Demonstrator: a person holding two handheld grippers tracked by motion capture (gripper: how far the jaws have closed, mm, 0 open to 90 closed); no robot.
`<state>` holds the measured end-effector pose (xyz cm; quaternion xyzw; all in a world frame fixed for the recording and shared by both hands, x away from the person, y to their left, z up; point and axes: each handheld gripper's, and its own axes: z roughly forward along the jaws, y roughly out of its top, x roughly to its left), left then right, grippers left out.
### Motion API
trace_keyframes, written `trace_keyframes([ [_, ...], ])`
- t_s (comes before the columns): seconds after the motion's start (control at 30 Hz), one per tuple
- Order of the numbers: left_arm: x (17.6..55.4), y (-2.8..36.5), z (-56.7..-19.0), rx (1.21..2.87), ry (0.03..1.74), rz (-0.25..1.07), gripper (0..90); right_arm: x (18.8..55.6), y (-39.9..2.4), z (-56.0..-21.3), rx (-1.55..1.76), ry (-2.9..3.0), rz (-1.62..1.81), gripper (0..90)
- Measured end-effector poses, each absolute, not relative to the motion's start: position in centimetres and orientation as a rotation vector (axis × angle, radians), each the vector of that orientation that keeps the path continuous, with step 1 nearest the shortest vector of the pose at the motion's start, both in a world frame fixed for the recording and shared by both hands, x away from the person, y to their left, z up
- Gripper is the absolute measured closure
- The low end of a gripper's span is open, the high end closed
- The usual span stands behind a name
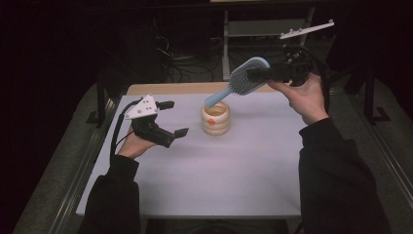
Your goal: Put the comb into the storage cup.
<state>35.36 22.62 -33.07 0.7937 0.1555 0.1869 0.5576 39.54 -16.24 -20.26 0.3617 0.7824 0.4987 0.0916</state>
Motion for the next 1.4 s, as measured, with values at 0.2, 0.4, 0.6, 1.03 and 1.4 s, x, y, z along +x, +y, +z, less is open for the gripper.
trace_keyframes([
  [0.2, 35.3, 23.9, -33.4, 1.833, 0.388, 0.439, 0.0, 40.0, -16.8, -20.4, 1.096, 2.310, 1.461, 56.8],
  [0.4, 35.0, 25.2, -34.0, 1.796, 0.410, 0.442, 0.0, 40.4, -17.2, -20.5, 1.109, 2.300, 1.444, 56.8],
  [0.6, 34.6, 26.6, -34.7, 1.754, 0.429, 0.460, 0.0, 40.7, -17.4, -20.3, 1.124, 2.292, 1.424, 56.8],
  [1.03, 34.0, 29.2, -36.7, 1.718, 0.491, 0.454, 0.0, 42.2, -17.1, -20.9, 1.144, 2.297, 1.356, 56.8],
  [1.4, 33.5, 30.9, -37.6, 1.695, 0.528, 0.455, 0.0, 43.2, -16.2, -21.7, 1.147, 2.322, 1.301, 56.8],
])
